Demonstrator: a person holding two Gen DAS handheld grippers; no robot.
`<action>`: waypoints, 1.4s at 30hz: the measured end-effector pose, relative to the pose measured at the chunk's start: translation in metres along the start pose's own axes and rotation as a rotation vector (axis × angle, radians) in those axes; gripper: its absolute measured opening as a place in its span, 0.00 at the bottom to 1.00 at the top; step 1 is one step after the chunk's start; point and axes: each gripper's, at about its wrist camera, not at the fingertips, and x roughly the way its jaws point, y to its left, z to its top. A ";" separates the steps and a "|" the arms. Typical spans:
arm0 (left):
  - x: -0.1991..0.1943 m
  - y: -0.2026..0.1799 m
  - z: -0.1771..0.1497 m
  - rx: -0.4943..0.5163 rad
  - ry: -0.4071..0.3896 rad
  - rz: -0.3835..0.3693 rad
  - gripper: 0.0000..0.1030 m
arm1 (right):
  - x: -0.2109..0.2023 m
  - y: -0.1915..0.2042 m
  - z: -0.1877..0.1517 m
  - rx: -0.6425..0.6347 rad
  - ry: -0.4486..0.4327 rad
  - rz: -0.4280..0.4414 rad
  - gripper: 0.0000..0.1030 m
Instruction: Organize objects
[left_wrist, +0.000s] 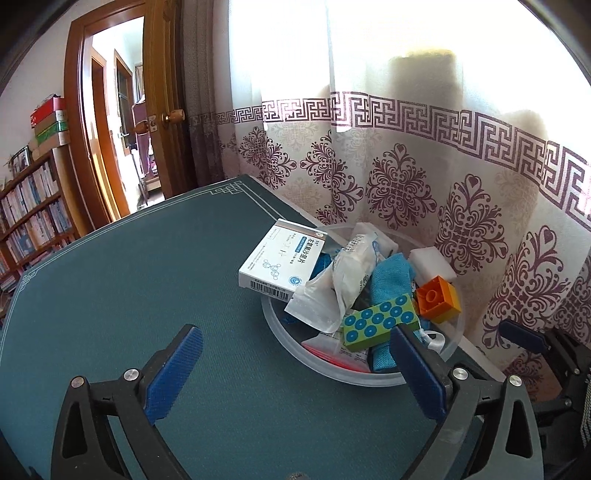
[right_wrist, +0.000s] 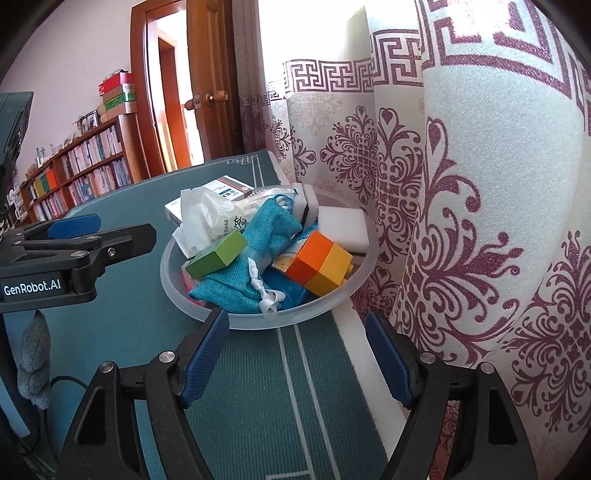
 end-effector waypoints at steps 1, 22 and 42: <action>-0.002 0.001 0.000 0.002 -0.004 0.007 1.00 | -0.001 0.002 0.000 -0.007 -0.002 -0.006 0.79; -0.013 0.008 -0.007 0.006 -0.007 0.068 1.00 | 0.001 0.029 0.018 -0.128 -0.001 -0.096 0.94; -0.011 -0.002 -0.017 0.039 0.016 0.068 1.00 | -0.002 0.022 0.016 -0.087 -0.040 -0.103 0.94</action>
